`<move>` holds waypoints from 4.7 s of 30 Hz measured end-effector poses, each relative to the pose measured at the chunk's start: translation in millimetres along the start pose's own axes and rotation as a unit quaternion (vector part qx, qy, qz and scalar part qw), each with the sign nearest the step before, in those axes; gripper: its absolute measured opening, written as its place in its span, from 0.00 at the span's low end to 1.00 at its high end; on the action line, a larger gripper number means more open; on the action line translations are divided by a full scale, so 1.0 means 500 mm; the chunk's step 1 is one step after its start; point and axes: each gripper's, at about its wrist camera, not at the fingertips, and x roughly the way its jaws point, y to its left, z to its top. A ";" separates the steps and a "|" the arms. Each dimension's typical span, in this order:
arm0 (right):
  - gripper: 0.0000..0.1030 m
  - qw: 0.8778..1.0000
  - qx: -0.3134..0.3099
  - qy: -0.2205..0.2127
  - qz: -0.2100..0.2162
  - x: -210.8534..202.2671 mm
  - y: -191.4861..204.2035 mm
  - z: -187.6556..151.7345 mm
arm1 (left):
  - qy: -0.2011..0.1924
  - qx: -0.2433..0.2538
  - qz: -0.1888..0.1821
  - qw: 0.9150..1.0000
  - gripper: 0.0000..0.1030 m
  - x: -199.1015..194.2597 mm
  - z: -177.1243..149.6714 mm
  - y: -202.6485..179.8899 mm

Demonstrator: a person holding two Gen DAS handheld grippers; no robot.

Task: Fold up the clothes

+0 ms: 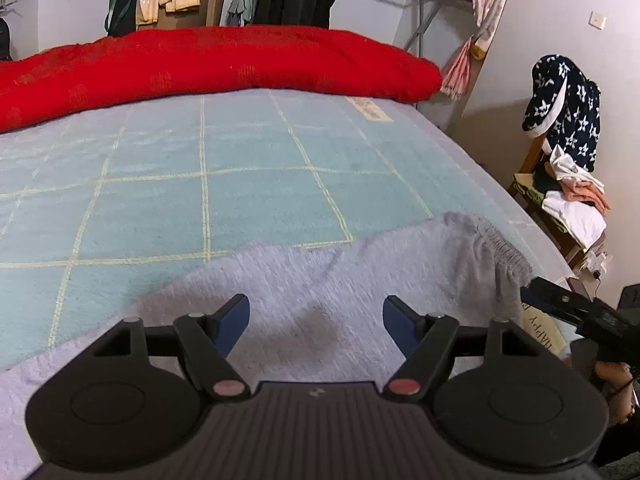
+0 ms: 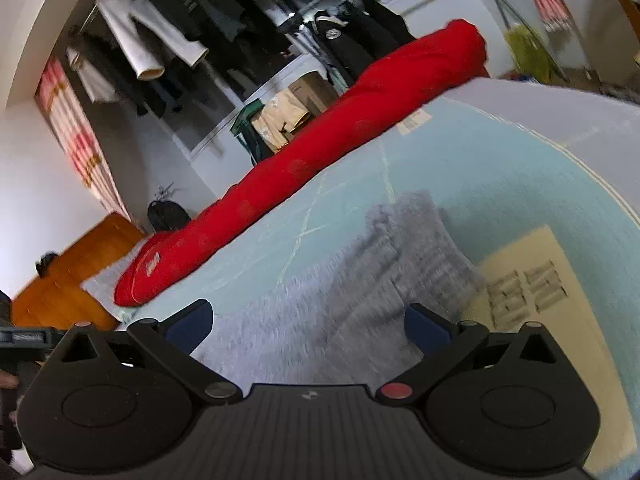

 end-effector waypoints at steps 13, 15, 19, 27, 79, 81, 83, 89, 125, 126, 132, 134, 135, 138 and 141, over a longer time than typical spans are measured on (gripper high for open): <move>1.00 0.987 0.157 0.013 0.029 0.025 -0.064 -0.018 | 0.011 0.012 -0.015 1.000 0.72 0.020 0.009 -0.012; 1.00 0.985 0.168 0.018 0.025 0.017 -0.062 -0.028 | 0.011 0.009 -0.014 1.000 0.72 0.019 0.007 -0.006; 1.00 0.987 0.155 0.012 0.040 0.021 -0.054 -0.032 | 0.010 -0.008 -0.009 1.000 0.72 0.022 0.002 0.010; 1.00 0.989 0.135 0.029 0.058 0.103 -0.076 0.003 | 0.009 -0.018 -0.018 1.000 0.72 0.020 -0.018 0.020; 0.34 0.988 0.125 0.080 -0.048 0.002 -0.079 0.023 | 0.070 -0.074 -0.051 0.993 0.72 0.032 -0.150 0.072; 0.37 0.986 0.129 0.085 -0.063 -0.020 -0.078 0.010 | 0.097 -0.082 -0.052 0.990 0.72 0.041 -0.183 0.079; 0.40 0.984 0.143 0.091 -0.055 -0.038 -0.078 -0.004 | 0.105 -0.074 -0.073 0.989 0.72 0.030 -0.202 0.072; 0.42 0.986 0.094 0.132 -0.029 -0.034 0.002 -0.029 | 0.124 -0.074 -0.132 0.981 0.72 0.005 -0.231 0.064; 0.56 0.931 -0.260 0.251 -0.052 0.071 0.192 -0.075 | 0.021 -0.167 -0.062 0.984 0.73 -0.032 -0.280 0.149; 0.58 0.935 -0.250 0.245 -0.049 0.069 0.194 -0.058 | 0.012 -0.157 -0.051 0.986 0.73 -0.038 -0.265 0.155; 0.66 0.942 -0.286 0.151 -0.094 0.133 0.198 0.026 | -0.040 -0.104 0.028 0.993 0.73 -0.020 -0.177 0.180; 0.66 0.942 -0.266 0.159 -0.131 0.162 0.163 0.036 | -0.026 -0.118 0.051 0.991 0.73 -0.006 -0.187 0.199; 0.66 0.940 -0.257 0.167 -0.147 0.160 0.142 0.033 | -0.018 -0.135 0.057 0.989 0.73 -0.004 -0.205 0.207; 0.65 0.944 -0.241 0.171 -0.144 0.120 0.095 0.015 | -0.013 -0.177 0.062 0.982 0.74 -0.013 -0.261 0.220; 0.66 0.951 -0.223 0.163 -0.140 0.093 0.093 0.009 | 0.002 -0.196 0.069 0.978 0.74 -0.042 -0.260 0.213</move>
